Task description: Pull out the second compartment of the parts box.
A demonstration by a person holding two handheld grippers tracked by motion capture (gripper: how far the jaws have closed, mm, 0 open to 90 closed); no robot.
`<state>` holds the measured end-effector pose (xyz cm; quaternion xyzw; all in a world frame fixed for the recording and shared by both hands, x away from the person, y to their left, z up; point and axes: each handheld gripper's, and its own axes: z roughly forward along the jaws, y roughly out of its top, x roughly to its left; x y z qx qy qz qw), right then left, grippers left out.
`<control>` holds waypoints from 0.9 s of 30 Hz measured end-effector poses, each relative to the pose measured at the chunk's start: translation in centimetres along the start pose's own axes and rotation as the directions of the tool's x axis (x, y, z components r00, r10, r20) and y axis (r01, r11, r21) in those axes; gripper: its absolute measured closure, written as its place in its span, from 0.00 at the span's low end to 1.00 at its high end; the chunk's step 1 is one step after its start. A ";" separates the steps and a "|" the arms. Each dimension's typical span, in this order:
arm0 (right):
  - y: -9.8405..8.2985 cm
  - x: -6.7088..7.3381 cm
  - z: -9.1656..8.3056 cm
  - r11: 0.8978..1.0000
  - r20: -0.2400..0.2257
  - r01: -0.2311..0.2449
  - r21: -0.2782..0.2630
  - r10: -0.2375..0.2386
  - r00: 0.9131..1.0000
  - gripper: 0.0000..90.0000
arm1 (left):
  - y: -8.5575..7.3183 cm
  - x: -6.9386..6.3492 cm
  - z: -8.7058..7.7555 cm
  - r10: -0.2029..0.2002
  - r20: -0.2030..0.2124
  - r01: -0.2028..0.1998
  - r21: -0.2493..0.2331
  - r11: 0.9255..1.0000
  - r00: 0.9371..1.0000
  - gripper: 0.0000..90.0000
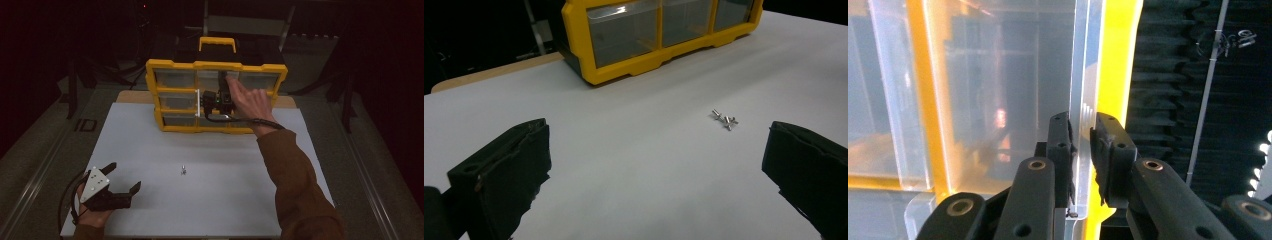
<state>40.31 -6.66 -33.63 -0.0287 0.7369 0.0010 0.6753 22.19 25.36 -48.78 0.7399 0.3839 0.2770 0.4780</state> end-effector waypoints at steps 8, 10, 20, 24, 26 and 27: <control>0.0 0.1 -0.4 1.000 0.006 0.000 0.001 0.000 1.000 0.87 | 0.0 0.0 0.0 -0.001 -0.001 0.001 0.000 1.000 1.000 0.00; 0.0 0.1 -0.6 1.000 0.003 -0.003 0.000 0.003 1.000 0.87 | 0.0 0.0 0.0 -0.001 -0.001 0.001 0.000 1.000 1.000 0.00; -0.1 0.1 -2.3 1.000 -0.004 -0.008 -0.007 0.008 1.000 0.87 | 0.0 0.0 0.0 -0.003 -0.003 0.003 -0.001 1.000 1.000 0.00; -0.1 0.1 -3.1 1.000 -0.010 -0.002 -0.016 0.001 1.000 0.87 | 0.0 0.0 0.0 -0.003 -0.003 0.003 -0.001 1.000 1.000 0.00; -0.1 0.0 -3.6 1.000 -0.014 -0.004 -0.018 0.004 1.000 0.87 | 0.0 0.0 0.0 -0.006 -0.004 0.006 -0.002 1.000 1.000 0.00; -0.1 0.0 -3.8 1.000 -0.014 -0.005 -0.019 0.005 1.000 0.87 | 0.0 0.0 0.0 -0.006 -0.004 0.006 -0.002 1.000 1.000 0.00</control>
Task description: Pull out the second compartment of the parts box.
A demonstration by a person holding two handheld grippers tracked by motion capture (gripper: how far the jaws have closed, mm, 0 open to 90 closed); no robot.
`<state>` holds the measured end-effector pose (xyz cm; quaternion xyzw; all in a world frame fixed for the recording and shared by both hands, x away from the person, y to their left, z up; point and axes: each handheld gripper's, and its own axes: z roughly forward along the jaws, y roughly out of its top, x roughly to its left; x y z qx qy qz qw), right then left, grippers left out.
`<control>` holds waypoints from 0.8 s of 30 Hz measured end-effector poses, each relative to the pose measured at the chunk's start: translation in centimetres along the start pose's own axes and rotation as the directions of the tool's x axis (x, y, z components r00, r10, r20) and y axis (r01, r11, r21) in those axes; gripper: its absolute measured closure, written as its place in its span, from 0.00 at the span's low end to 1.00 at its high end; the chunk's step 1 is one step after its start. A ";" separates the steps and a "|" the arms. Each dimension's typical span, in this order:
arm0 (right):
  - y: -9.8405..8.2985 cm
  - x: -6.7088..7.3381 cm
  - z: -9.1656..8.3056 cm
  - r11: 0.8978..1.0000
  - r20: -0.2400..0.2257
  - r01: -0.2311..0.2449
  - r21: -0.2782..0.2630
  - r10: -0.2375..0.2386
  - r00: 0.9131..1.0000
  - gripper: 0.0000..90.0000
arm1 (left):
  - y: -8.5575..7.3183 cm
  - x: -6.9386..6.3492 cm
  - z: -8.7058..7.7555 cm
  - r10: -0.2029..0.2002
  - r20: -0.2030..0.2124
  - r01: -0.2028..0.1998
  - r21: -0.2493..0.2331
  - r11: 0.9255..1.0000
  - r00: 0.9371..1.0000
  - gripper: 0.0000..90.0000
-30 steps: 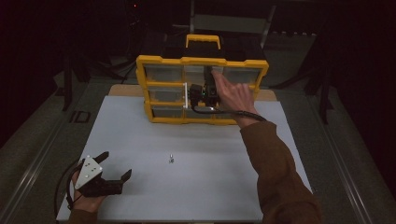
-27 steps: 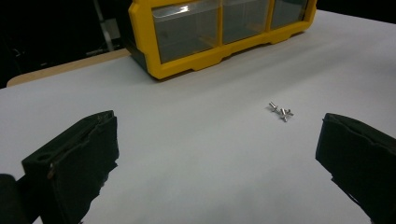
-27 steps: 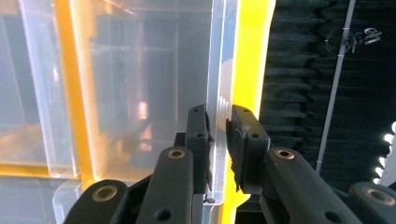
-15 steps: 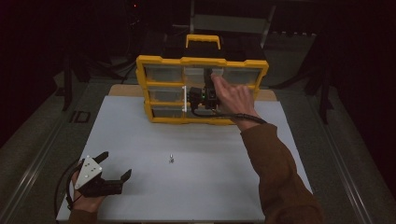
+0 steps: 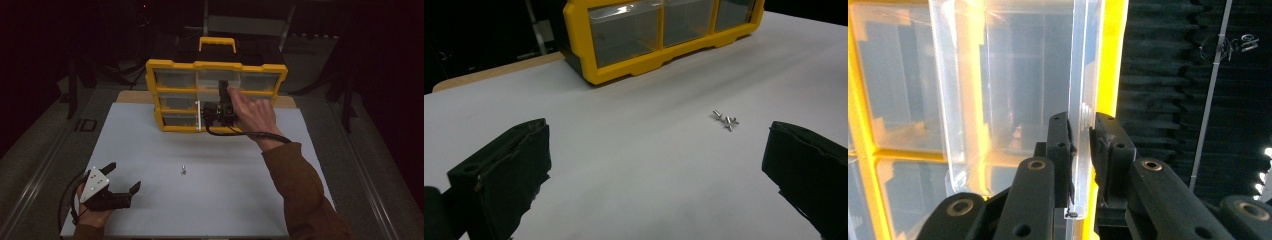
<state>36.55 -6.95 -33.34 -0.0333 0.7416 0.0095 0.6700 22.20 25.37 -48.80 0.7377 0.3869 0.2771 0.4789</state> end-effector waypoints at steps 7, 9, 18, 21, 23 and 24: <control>0.0 0.0 -1.4 1.000 -0.007 0.011 -0.011 -0.011 1.000 0.87 | 0.0 0.0 0.0 0.001 -0.001 -0.001 0.001 1.000 1.000 0.00; 0.0 0.0 -1.8 1.000 -0.010 0.015 -0.014 -0.015 1.000 0.87 | 0.0 0.0 0.0 0.000 0.000 0.000 0.000 1.000 1.000 0.00; -0.2 0.3 -2.7 1.000 -0.006 0.017 -0.022 -0.017 1.000 0.87 | 0.0 0.0 0.0 0.001 -0.001 -0.001 0.002 1.000 1.000 0.00; -0.2 0.4 -2.8 1.000 -0.003 0.017 -0.019 -0.017 1.000 0.87 | 0.0 0.0 0.0 0.001 -0.001 -0.001 0.003 1.000 1.000 0.00; -0.2 0.4 -2.7 1.000 -0.005 0.014 -0.021 -0.014 1.000 0.86 | 0.0 0.0 0.0 0.001 -0.001 -0.001 0.002 1.000 1.000 0.00; -0.2 0.4 -2.7 1.000 -0.005 0.014 -0.021 -0.014 1.000 0.86 | 0.0 0.0 0.0 0.001 -0.001 -0.001 0.002 1.000 1.000 0.00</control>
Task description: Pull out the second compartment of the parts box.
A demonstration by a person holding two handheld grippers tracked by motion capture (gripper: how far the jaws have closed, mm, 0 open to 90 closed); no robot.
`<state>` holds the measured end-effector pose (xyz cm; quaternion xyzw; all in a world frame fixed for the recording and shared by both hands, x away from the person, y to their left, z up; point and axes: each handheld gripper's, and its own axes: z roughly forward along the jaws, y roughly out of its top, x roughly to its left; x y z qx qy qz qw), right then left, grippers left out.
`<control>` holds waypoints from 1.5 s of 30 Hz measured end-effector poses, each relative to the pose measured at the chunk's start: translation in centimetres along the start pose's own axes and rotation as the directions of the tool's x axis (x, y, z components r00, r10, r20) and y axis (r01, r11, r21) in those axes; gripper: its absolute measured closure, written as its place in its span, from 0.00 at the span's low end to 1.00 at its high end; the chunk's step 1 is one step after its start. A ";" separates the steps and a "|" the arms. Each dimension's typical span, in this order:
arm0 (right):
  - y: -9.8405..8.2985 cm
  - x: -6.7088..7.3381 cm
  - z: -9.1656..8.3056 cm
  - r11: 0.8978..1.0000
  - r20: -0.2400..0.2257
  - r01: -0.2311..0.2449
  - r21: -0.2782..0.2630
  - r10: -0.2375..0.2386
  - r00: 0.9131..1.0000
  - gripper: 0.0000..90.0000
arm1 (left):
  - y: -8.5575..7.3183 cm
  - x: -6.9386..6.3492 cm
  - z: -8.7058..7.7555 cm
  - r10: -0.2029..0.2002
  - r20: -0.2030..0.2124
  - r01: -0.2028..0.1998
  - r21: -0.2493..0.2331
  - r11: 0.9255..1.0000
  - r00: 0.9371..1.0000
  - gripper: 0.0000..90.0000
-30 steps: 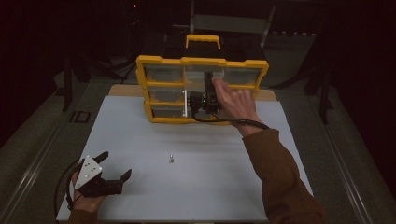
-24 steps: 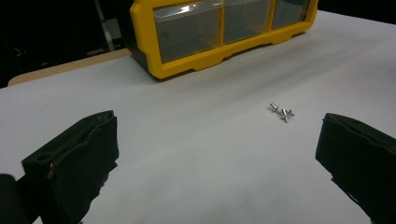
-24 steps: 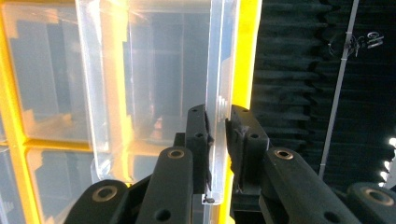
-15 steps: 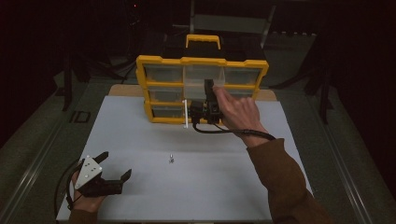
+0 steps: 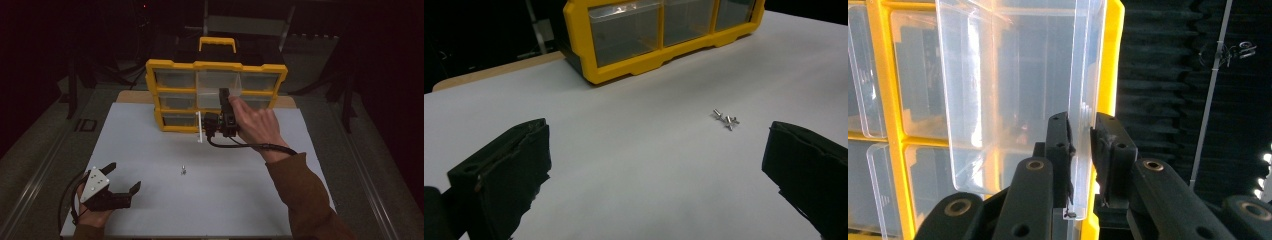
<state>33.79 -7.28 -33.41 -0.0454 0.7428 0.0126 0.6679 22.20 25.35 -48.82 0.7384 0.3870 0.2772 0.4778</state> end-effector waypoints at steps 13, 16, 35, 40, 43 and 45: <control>-0.5 1.0 -0.3 0.990 -0.036 -0.136 -0.027 0.135 0.990 0.33 | 0.0 0.0 0.0 0.001 -0.002 -0.001 0.002 1.000 1.000 0.00; -0.6 1.3 -0.5 0.985 -0.047 -0.172 -0.033 0.170 0.984 0.24 | 0.0 0.0 0.0 0.002 -0.002 -0.002 0.004 1.000 1.000 0.00; -0.2 4.9 -1.4 0.940 -0.154 -0.333 -0.077 0.318 0.935 0.15 | 0.0 0.0 0.0 -0.002 0.000 0.002 0.003 1.000 1.000 0.00; -0.3 5.3 -1.3 0.911 -0.218 -0.406 -0.076 0.382 0.898 0.15 | 0.0 0.0 0.0 0.001 0.002 -0.001 0.005 1.000 1.000 0.00; -0.3 5.5 -1.2 0.891 -0.262 -0.448 -0.075 0.416 0.871 0.15 | 0.0 0.0 0.0 0.001 0.002 -0.001 0.005 1.000 1.000 0.00; -0.3 5.7 -1.1 0.867 -0.304 -0.493 -0.068 0.453 0.838 0.15 | 0.0 0.0 0.0 0.001 0.002 -0.001 0.006 1.000 1.000 0.00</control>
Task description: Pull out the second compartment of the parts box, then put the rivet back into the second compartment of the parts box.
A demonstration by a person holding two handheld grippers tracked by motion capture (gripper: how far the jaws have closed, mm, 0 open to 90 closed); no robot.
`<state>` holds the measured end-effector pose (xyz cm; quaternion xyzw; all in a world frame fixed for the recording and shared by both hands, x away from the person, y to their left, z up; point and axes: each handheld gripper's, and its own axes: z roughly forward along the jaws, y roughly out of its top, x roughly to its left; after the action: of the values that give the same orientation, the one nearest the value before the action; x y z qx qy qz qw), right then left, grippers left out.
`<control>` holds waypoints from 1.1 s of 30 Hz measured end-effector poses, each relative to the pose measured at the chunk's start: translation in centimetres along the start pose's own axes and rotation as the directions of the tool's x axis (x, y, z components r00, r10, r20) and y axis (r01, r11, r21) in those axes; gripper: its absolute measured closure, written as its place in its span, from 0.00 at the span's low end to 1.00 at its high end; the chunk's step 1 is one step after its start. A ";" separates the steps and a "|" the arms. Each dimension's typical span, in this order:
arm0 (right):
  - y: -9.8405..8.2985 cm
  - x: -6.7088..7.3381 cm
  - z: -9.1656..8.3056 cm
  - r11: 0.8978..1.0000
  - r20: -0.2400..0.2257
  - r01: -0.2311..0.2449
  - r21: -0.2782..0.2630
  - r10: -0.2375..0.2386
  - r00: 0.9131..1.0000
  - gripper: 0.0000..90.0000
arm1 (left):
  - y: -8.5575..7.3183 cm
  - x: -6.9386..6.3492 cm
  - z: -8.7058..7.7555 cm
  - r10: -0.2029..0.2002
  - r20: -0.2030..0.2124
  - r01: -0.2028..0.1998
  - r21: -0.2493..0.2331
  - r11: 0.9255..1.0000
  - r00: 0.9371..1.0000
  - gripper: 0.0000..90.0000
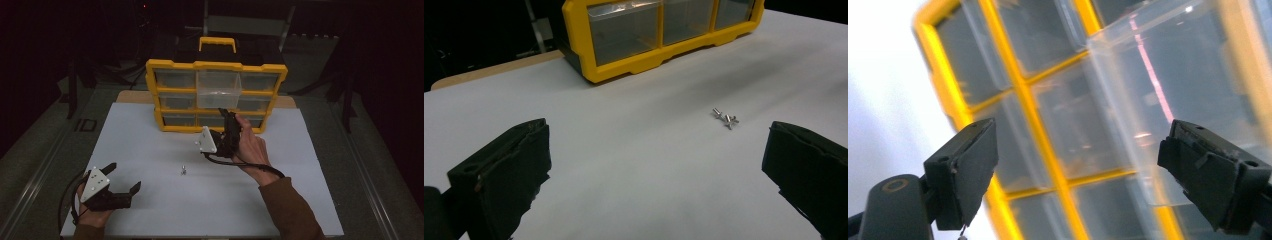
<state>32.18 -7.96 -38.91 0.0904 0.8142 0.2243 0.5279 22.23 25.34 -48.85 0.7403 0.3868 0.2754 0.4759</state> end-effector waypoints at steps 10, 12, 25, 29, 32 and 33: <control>-1.0 0.2 0.9 0.980 -0.158 -0.200 0.004 0.198 0.967 0.15 | 0.0 0.0 0.0 -0.002 0.002 0.002 0.001 1.000 1.000 0.00; -1.3 0.2 1.1 0.971 -0.192 -0.240 0.010 0.238 0.952 0.15 | 0.0 0.0 0.0 -0.002 0.003 0.002 0.001 1.000 1.000 0.00; -2.1 0.0 2.6 0.890 -0.418 -0.448 0.079 0.438 0.796 0.15 | 0.0 0.0 0.1 -0.003 0.006 0.003 0.003 1.000 1.000 0.00; -2.2 -0.1 3.0 0.870 -0.460 -0.482 0.104 0.472 0.752 0.15 | 0.0 0.0 0.0 -0.004 0.005 0.004 0.002 1.000 1.000 0.00; -2.2 0.0 3.4 0.853 -0.490 -0.506 0.128 0.498 0.715 0.15 | 0.0 0.0 0.0 -0.003 0.004 0.003 0.002 1.000 1.000 0.00; -2.3 0.1 3.7 0.849 -0.503 -0.509 0.138 0.503 0.703 0.15 | 0.0 0.0 0.0 -0.003 0.005 0.003 0.003 1.000 1.000 0.00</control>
<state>35.66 -8.95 -41.25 0.2429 0.8681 0.3810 0.2057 22.29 25.36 -48.89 0.7410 0.3872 0.2723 0.4764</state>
